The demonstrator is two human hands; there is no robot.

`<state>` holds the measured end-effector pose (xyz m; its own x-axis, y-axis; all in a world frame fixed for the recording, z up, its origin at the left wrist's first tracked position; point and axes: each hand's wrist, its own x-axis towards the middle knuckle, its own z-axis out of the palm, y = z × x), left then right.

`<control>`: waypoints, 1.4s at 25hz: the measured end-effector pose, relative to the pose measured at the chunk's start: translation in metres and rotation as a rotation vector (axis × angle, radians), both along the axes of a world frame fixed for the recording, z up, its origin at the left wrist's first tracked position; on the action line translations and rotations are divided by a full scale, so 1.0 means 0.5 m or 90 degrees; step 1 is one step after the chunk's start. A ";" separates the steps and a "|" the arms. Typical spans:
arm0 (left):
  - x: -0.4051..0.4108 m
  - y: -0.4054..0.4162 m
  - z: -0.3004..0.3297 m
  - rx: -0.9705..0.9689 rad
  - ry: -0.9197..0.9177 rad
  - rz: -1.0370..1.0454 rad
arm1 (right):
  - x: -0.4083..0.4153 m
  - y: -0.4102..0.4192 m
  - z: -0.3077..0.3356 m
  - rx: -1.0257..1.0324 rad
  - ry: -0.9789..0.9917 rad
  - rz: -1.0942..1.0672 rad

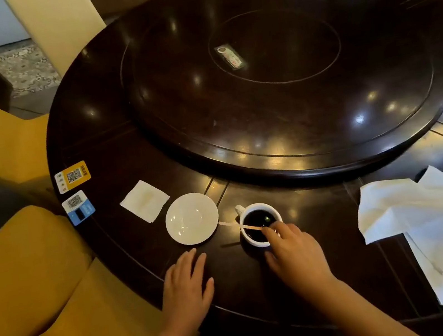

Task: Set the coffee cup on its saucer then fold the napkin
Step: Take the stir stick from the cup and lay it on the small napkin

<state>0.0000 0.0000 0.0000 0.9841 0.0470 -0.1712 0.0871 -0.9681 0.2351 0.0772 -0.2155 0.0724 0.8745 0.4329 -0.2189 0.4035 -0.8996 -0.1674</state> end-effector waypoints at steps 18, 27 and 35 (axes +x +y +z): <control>0.006 0.022 -0.117 0.003 0.033 -0.024 | 0.092 0.093 -0.078 0.063 -0.049 0.077; 0.005 0.021 -0.131 0.009 0.005 -0.028 | 0.141 0.032 -0.034 0.465 0.049 -0.198; 0.004 0.020 -0.127 -0.005 -0.012 -0.023 | 0.182 0.038 -0.009 0.445 0.075 -0.180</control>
<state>0.0021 0.0102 -0.0637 0.9882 0.0098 -0.1526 0.0473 -0.9687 0.2436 0.1681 -0.1963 0.0679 0.9604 0.2683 -0.0748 0.1179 -0.6351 -0.7633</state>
